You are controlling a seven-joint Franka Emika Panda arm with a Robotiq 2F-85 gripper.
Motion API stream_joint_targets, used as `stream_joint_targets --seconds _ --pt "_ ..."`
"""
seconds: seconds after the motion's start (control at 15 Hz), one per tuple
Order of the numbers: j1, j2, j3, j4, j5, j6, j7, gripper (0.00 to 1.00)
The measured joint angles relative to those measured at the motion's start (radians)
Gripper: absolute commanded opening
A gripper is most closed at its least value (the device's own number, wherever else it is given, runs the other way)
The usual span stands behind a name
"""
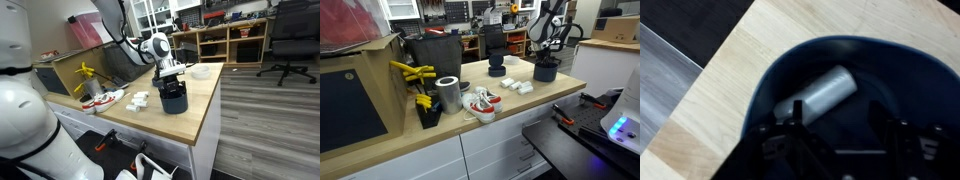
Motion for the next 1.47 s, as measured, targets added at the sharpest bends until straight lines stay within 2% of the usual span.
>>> stream_joint_targets --seconds 0.33,0.73,1.13,1.47 --pt "0.0 0.0 -0.006 -0.002 -0.014 0.058 0.079 0.01" --pt "0.0 -0.003 -0.006 0.0 0.02 0.049 0.09 0.0" --pt "-0.014 -0.037 0.041 0.041 0.242 -0.054 0.086 0.0" --pt "-0.016 -0.066 0.045 0.047 0.278 -0.049 0.084 0.0"
